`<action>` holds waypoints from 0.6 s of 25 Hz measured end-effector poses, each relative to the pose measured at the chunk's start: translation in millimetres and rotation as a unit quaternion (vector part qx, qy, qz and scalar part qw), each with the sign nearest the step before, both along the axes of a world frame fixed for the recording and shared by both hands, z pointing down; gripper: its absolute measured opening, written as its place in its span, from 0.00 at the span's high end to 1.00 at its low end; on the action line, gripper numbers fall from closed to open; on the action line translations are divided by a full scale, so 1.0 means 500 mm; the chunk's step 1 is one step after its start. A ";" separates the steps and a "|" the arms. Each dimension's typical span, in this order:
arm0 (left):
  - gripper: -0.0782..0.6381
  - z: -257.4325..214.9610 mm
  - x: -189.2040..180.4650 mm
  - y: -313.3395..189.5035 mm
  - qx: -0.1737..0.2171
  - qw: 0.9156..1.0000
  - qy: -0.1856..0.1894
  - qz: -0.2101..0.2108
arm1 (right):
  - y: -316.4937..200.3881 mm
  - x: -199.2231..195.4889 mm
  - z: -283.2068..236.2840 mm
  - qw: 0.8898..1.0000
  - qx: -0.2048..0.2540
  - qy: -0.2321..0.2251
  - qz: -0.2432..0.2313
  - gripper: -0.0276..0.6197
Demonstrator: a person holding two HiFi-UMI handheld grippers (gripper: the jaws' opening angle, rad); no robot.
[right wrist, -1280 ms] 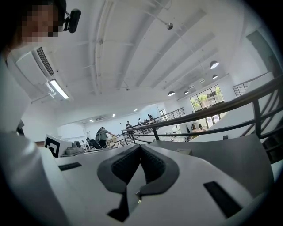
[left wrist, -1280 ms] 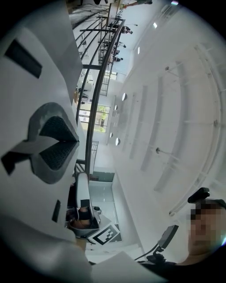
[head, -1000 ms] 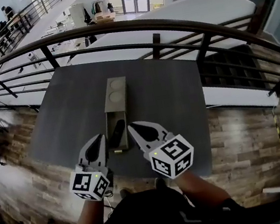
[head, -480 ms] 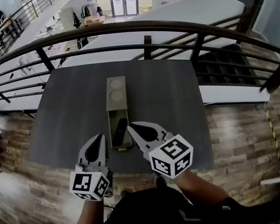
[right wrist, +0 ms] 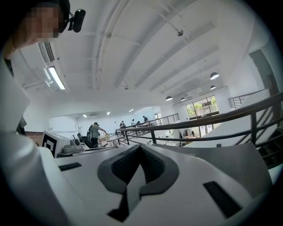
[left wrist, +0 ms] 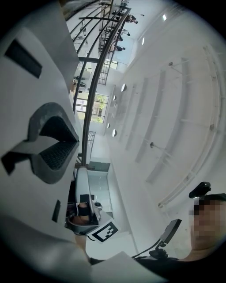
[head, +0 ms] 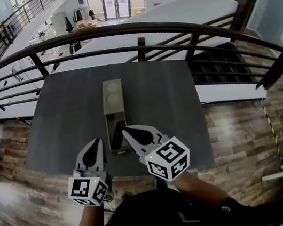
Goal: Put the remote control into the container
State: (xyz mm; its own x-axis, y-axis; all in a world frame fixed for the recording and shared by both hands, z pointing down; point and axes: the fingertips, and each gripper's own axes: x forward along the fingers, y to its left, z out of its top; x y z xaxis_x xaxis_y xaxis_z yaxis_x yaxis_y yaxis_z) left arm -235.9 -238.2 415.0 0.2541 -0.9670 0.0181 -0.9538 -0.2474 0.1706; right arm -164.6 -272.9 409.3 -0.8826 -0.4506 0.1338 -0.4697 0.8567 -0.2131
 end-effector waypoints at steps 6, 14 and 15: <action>0.88 0.007 -0.002 -0.008 -0.002 1.000 0.005 0.000 | -0.011 -0.002 0.001 1.000 0.006 0.003 0.008 0.95; 0.88 -0.004 -0.017 -0.023 0.005 1.000 -0.003 -0.003 | -0.027 -0.017 -0.012 1.000 0.018 -0.011 0.006 0.95; 0.88 -0.005 -0.018 -0.025 0.006 1.000 -0.004 -0.004 | -0.028 -0.018 -0.014 1.000 0.019 -0.012 0.004 0.95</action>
